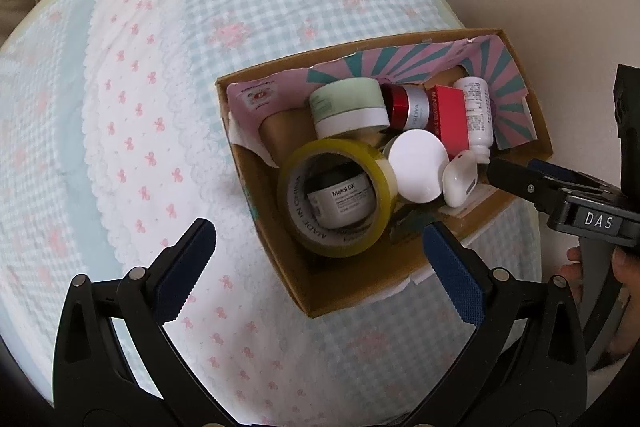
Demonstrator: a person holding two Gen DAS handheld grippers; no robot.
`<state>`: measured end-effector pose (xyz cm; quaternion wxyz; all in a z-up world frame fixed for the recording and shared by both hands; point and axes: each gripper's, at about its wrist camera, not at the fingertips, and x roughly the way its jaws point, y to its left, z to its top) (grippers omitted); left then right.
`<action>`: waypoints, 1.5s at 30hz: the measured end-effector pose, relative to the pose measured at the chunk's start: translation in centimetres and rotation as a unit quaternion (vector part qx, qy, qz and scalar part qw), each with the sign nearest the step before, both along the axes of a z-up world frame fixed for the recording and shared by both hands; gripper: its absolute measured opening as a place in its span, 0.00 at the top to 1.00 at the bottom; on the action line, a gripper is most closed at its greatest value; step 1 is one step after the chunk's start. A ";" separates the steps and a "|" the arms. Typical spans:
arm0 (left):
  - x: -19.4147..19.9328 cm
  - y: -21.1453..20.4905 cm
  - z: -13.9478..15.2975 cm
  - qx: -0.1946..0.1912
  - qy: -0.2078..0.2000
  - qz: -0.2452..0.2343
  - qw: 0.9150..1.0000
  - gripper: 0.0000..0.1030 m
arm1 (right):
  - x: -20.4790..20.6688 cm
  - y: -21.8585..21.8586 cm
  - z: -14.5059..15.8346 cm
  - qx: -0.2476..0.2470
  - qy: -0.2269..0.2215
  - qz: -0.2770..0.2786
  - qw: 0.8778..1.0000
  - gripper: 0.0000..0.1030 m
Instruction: Organize rigid objects
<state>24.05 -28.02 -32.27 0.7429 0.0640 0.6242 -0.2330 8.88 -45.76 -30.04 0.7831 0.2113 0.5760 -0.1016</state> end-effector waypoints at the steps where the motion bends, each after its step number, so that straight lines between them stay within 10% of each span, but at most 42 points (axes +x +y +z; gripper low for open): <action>1: -0.2 0.1 0.2 0.000 -0.002 -0.001 1.000 0.00 | 0.0 0.1 0.1 -0.003 0.000 0.002 1.000 0.00; 13: -2.0 3.0 5.0 -0.026 -0.038 0.011 0.999 0.00 | -1.5 2.4 3.8 -0.031 -0.030 -0.003 0.999 0.00; 24: -7.7 13.5 17.9 -0.058 -0.136 0.069 0.987 0.00 | -4.8 11.6 14.1 -0.083 -0.105 0.057 0.989 0.00; 33: -15.1 24.3 28.6 -0.047 -0.280 0.143 0.948 0.00 | -9.0 22.2 24.4 -0.112 -0.205 0.113 0.966 0.00; 45: -21.8 30.6 32.0 -0.047 -0.366 0.190 0.910 0.00 | -14.4 30.5 29.8 -0.187 -0.299 0.139 0.925 0.00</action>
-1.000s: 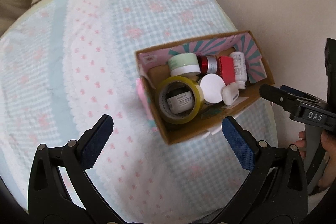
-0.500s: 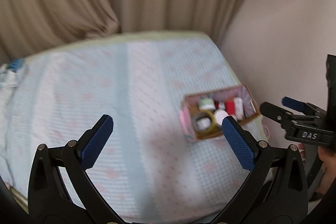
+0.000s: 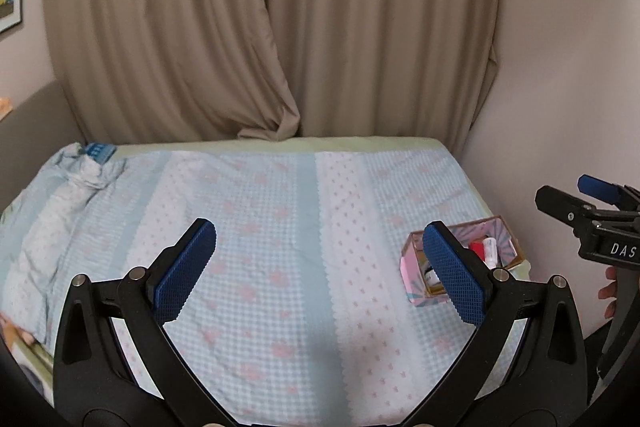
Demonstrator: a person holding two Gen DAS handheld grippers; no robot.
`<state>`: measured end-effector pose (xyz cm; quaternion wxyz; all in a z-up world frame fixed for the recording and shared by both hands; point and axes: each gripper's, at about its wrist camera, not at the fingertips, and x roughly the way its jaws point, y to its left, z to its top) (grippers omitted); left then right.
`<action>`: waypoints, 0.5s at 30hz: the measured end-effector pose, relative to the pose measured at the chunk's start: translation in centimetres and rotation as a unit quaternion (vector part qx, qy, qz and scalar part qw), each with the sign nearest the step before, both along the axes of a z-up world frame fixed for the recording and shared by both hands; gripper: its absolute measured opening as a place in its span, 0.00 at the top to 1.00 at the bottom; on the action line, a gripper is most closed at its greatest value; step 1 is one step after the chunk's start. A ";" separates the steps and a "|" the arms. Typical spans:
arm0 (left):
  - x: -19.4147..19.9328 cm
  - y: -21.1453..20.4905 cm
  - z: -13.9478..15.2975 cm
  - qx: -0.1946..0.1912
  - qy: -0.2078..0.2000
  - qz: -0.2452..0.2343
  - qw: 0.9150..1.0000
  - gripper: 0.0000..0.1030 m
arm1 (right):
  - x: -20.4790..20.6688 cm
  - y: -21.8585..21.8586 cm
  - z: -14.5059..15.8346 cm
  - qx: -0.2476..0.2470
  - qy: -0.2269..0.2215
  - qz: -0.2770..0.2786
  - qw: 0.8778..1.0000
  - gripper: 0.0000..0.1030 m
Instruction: Organize rigid objects
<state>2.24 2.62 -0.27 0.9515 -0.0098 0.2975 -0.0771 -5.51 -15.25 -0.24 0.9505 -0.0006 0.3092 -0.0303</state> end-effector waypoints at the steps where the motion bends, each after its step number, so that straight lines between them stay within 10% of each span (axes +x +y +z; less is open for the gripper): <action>1: -0.2 0.3 0.1 -0.001 -0.002 0.001 1.000 0.00 | -0.1 0.1 0.1 -0.002 -0.004 -0.001 1.000 0.00; 15: -1.5 2.0 0.6 -0.012 -0.017 0.009 1.000 0.00 | -2.2 2.2 1.2 -0.038 -0.034 -0.017 0.999 0.00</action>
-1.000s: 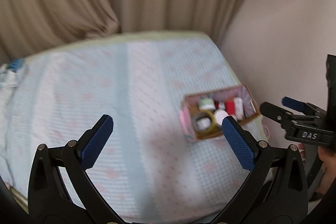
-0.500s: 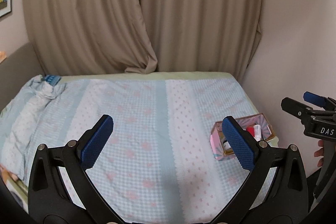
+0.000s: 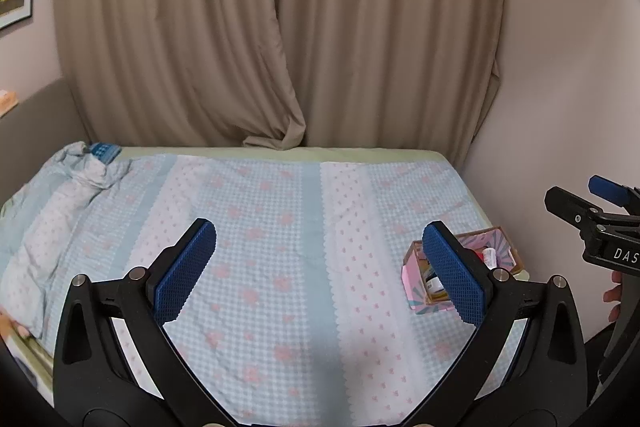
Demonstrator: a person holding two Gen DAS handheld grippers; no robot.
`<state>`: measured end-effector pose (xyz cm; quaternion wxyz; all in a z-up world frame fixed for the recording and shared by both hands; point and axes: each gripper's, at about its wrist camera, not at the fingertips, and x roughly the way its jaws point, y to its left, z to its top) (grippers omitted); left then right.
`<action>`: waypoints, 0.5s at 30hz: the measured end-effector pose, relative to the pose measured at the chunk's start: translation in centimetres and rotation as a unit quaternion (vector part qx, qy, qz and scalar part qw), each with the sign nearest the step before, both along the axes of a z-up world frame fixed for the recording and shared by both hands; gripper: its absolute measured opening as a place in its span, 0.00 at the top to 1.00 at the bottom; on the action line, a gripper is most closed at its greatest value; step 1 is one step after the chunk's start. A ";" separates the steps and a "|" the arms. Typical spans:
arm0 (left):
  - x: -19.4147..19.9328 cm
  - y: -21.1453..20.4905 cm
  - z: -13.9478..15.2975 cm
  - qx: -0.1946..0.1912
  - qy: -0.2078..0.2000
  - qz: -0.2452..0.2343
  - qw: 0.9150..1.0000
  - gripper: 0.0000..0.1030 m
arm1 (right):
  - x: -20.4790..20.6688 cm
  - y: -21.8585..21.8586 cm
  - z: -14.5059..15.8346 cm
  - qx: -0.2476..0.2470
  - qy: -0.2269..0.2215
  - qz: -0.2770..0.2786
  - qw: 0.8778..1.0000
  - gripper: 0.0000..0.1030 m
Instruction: Organize rigid objects
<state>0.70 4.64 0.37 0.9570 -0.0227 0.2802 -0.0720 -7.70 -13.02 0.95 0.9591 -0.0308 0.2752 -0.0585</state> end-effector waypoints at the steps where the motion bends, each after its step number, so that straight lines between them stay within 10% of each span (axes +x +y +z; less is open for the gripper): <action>1: 0.0 0.0 0.0 0.002 -0.001 0.001 1.000 0.00 | 0.0 0.0 0.0 0.001 0.000 0.000 1.000 0.00; 15: 0.1 -1.3 0.1 0.020 -0.003 -0.002 1.000 0.00 | 0.4 -0.3 -0.5 0.009 0.003 0.000 1.000 0.00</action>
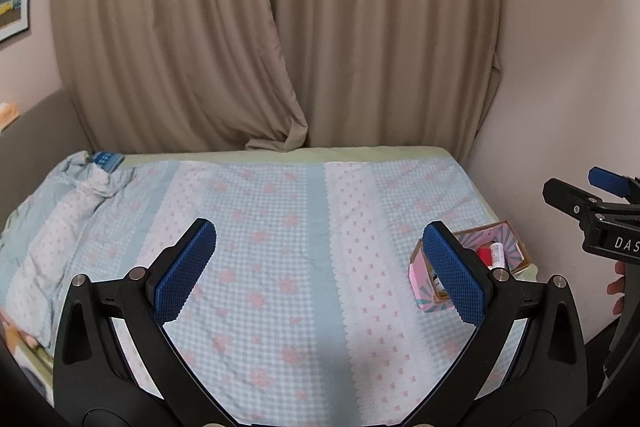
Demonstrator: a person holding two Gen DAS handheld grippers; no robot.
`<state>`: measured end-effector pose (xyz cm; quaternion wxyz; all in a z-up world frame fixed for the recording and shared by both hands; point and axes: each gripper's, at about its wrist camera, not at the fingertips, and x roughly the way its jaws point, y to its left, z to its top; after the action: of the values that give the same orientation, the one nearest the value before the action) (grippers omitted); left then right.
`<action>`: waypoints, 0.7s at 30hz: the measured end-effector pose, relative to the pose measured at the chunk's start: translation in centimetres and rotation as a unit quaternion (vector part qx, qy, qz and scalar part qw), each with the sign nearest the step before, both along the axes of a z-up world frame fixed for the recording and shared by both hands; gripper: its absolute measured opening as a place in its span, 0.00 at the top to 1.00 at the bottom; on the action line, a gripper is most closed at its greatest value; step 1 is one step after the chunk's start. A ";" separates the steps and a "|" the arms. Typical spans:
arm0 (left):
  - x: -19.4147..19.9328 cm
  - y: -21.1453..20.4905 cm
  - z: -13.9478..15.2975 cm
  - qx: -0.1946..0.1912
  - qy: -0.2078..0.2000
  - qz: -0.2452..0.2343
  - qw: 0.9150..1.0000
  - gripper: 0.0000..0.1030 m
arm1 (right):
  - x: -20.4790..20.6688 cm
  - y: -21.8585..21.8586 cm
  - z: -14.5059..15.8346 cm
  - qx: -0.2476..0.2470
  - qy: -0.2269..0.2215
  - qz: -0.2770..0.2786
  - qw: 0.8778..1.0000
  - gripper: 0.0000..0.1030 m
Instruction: Organize rigid objects
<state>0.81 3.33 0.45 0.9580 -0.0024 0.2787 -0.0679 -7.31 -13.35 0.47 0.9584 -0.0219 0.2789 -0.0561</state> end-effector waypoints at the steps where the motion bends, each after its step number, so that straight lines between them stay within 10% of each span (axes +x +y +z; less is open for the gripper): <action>1: 0.0 -0.1 0.0 0.000 0.000 -0.001 1.000 0.00 | 0.0 0.0 0.0 0.000 0.000 0.000 1.000 0.00; 21: -0.2 -0.1 0.2 -0.008 -0.001 -0.002 1.000 0.00 | 0.3 -0.4 0.2 0.004 -0.002 -0.004 1.000 0.00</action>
<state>0.61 3.28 0.62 0.9581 -0.0090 0.2770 -0.0722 -7.04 -13.75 0.63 0.9588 -0.0167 0.2773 -0.0588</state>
